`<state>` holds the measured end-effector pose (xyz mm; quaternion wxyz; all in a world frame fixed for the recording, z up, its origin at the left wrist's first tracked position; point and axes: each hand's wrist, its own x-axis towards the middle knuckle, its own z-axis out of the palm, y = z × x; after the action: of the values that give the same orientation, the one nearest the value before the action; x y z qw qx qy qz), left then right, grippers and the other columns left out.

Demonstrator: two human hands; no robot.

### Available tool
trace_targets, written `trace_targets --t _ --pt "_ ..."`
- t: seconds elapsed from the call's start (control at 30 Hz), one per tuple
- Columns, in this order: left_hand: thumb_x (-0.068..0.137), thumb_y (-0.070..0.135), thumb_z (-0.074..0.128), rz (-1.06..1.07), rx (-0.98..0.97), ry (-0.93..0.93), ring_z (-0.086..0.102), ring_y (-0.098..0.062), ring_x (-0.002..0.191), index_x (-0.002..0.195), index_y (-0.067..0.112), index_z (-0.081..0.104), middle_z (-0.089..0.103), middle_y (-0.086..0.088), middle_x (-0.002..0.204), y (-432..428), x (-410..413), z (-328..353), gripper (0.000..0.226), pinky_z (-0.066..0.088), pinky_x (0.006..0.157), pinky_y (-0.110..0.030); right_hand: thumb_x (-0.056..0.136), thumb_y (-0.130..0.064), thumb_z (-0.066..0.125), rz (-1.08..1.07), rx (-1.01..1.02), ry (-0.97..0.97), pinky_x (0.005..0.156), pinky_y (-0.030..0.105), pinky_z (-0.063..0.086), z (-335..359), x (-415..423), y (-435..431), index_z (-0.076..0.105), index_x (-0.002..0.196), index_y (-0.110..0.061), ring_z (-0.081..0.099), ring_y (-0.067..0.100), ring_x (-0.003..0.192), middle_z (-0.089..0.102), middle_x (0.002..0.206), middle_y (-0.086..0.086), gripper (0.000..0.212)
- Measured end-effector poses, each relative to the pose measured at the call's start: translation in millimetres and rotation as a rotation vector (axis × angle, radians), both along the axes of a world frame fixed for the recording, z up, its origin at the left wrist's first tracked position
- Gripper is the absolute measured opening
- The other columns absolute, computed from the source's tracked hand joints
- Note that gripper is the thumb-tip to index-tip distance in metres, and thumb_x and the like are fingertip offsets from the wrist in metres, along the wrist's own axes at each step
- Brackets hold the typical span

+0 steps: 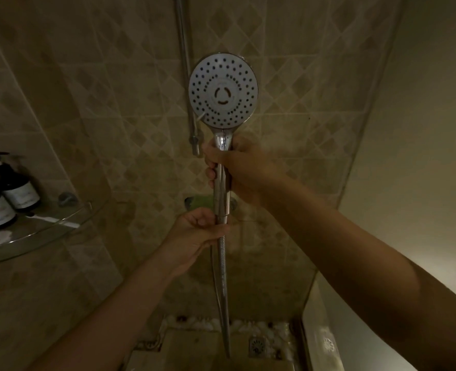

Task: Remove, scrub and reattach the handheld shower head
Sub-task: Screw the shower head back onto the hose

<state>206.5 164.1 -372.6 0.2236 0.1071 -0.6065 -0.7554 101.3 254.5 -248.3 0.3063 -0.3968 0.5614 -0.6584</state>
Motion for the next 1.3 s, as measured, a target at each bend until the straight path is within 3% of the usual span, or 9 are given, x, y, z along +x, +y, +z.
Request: trace_targets --t 0.13,0.2,0.27,0.37,0.47,0.53,0.8,1.07,1.3 --pt "0.065 -0.014 0.074 0.084 -0.095 0.036 0.061 -0.006 0.059 0.052 0.026 0.054 0.051 0.008 0.056 0 -4 -6 0.047 0.057 0.067 -0.024 0.100 -0.008 0.056 -0.011 -0.005 0.007 0.065 0.042 0.042 1 4 2 0.051 0.093 -0.009 0.052 0.019 0.060 0.053 0.065 0.004 0.009" --pt "0.067 -0.015 0.075 0.098 -0.123 0.026 0.059 -0.008 0.061 0.064 0.018 0.055 0.049 0.008 0.057 1 -4 -7 0.038 0.056 0.068 -0.025 0.100 -0.007 0.056 -0.012 -0.011 0.012 0.066 0.043 0.040 0 6 4 0.050 0.091 -0.009 0.051 0.019 0.060 0.052 0.065 0.004 0.011" --pt "0.064 -0.002 0.079 0.025 -0.104 0.025 0.057 -0.012 0.069 0.086 0.003 0.061 0.054 0.002 0.066 1 0 -5 0.029 0.056 0.070 -0.025 0.100 -0.007 0.055 -0.006 -0.010 0.010 0.066 0.042 0.041 1 7 6 0.050 0.089 -0.009 0.051 0.019 0.061 0.051 0.066 0.006 0.013" --pt "0.073 0.013 0.074 -0.181 -0.001 -0.006 0.061 -0.019 0.085 0.104 0.011 0.074 0.068 -0.007 0.095 -2 11 1 0.030 0.055 0.073 -0.027 0.100 -0.007 0.055 -0.005 -0.008 0.007 0.062 0.038 0.044 4 10 10 0.051 0.089 -0.009 0.051 0.019 0.060 0.051 0.067 0.007 0.013" --pt "0.086 0.021 0.063 -0.300 0.089 -0.050 0.064 -0.028 0.103 0.124 0.005 0.065 0.064 -0.017 0.126 -7 17 1 0.041 0.051 0.083 -0.035 0.101 -0.007 0.054 -0.007 -0.011 0.014 0.063 0.039 0.043 7 12 12 0.051 0.087 -0.009 0.050 0.019 0.061 0.050 0.068 0.007 0.014" --pt "0.083 0.025 0.065 -0.391 0.238 -0.064 0.065 -0.031 0.109 0.128 0.000 0.058 0.065 -0.016 0.126 -11 19 0 0.052 0.051 0.087 -0.039 0.101 -0.008 0.054 0.017 -0.011 0.010 0.066 0.042 0.040 8 14 13 0.051 0.087 -0.009 0.050 0.019 0.061 0.050 0.069 0.007 0.014" --pt "0.089 0.014 0.065 -0.649 0.332 -0.013 0.064 -0.031 0.105 0.126 -0.001 0.059 0.067 -0.013 0.111 -14 24 0 0.040 0.045 0.096 -0.051 0.102 -0.013 0.055 0.150 0.009 0.020 0.066 0.039 0.039 14 20 17 0.048 0.088 -0.011 0.051 0.018 0.064 0.048 0.071 0.003 0.015" --pt "0.078 0.004 0.070 -0.376 0.076 0.034 0.071 -0.018 0.094 0.091 0.012 0.079 0.076 -0.006 0.099 -15 27 3 0.018 0.056 0.080 -0.033 0.102 -0.013 0.054 0.139 0.018 0.021 0.067 0.041 0.041 15 21 15 0.046 0.085 -0.012 0.050 0.018 0.063 0.048 0.069 0.003 0.019" --pt "0.067 -0.007 0.074 -0.144 0.092 0.066 0.067 -0.013 0.068 0.089 0.001 0.061 0.066 -0.005 0.073 -9 21 -1 0.027 0.056 0.067 -0.026 0.102 -0.012 0.053 0.087 0.010 0.037 0.070 0.044 0.041 14 21 7 0.049 0.086 -0.011 0.051 0.017 0.062 0.050 0.068 0.003 0.017"
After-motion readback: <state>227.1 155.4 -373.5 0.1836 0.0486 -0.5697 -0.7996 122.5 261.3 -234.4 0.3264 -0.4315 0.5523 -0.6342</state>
